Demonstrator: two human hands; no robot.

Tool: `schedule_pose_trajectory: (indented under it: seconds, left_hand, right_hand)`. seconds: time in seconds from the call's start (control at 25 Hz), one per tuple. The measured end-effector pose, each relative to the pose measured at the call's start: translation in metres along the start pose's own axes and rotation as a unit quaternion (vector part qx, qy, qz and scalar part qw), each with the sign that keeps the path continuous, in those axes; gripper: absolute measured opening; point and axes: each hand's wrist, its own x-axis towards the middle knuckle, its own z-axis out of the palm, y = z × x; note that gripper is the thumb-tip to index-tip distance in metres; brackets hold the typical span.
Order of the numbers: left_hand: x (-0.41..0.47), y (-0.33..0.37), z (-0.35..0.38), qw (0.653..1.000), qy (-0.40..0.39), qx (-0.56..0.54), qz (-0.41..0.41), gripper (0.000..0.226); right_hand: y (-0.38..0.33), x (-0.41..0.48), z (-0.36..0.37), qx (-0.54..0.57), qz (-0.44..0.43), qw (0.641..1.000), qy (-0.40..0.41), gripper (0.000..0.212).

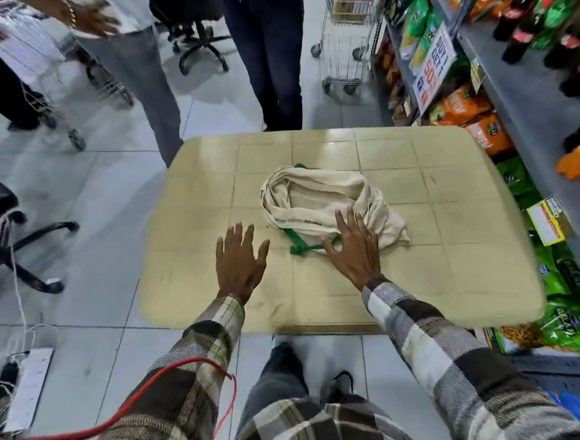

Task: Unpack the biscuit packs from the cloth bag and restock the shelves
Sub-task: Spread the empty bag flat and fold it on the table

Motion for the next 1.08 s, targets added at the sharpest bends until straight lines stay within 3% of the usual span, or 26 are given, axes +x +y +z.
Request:
schedule_pose_trajectory:
  seconds: [0.12,0.2,0.36,0.52,0.64,0.84,1.08]
  left_hand:
    - [0.047,-0.003,0.016,0.999,-0.020,-0.036,-0.015,0.051]
    - [0.080,-0.007,0.025,0.991,-0.032,-0.124,-0.043,0.040]
    - [0.149,-0.026,0.057,0.920,-0.074,-0.343,-0.173,0.031]
    - [0.192,-0.008,0.072,0.882,-0.109,-0.395,-0.233,0.032]
    - [0.221,0.013,0.085,0.874,-0.148,-0.404,-0.225,0.040]
    - [0.244,0.024,0.107,0.860,-0.148,-0.407,-0.271,0.044]
    - [0.256,0.011,0.109,0.830,-0.134,-0.448,-0.305,0.010]
  right_hand:
    - [0.009,0.033,0.009,0.014,0.045,0.999,-0.018,0.071]
    - [0.017,0.050,0.010,0.043,0.084,0.996,-0.010,0.068]
    - [0.047,0.090,0.012,0.125,0.192,0.973,0.011,0.061]
    - [0.075,0.114,0.023,0.174,0.289,0.941,0.001,0.049]
    - [0.087,0.144,0.037,0.188,0.292,0.938,-0.002,0.025]
    - [0.100,0.177,0.062,0.188,0.269,0.944,-0.019,0.016]
    - [0.115,0.182,0.065,0.295,0.276,0.915,0.014,0.016]
